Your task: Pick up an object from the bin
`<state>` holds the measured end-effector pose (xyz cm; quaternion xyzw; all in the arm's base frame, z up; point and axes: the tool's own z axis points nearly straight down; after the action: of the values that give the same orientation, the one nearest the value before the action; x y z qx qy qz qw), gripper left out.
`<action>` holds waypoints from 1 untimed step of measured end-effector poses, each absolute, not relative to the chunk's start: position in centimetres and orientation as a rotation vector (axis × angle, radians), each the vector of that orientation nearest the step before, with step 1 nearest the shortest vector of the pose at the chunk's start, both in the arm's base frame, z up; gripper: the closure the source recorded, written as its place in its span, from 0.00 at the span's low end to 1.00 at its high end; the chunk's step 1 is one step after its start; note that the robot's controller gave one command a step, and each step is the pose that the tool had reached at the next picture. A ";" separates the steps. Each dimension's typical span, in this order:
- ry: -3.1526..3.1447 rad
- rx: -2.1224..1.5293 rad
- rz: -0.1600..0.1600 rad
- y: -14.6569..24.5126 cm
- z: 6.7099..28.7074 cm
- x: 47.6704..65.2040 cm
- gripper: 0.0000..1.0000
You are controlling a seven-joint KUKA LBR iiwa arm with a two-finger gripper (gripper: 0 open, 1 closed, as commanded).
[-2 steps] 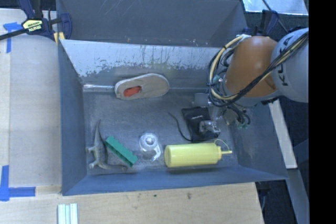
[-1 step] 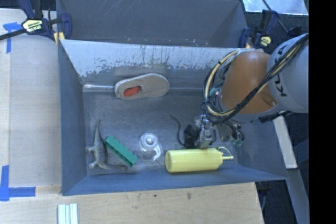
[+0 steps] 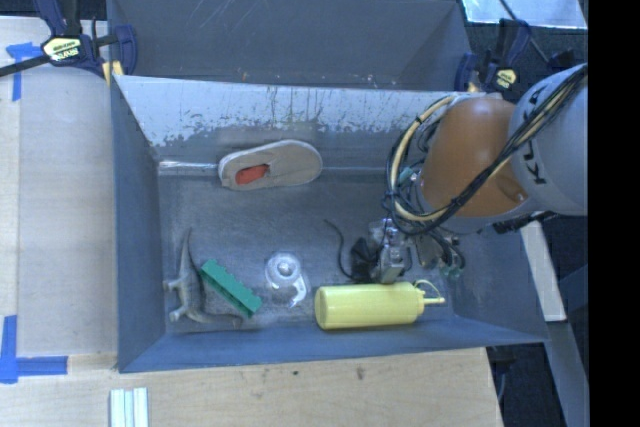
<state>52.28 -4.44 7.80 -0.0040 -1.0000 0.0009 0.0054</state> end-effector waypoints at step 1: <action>-3.127 -0.012 0.002 -4.4 8.2 52.1 1.00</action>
Offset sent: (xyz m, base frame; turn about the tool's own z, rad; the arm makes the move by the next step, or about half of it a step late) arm -0.0001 -0.0002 0.0720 0.0000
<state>52.14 -4.42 8.22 -0.0040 -1.0000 0.0006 0.0075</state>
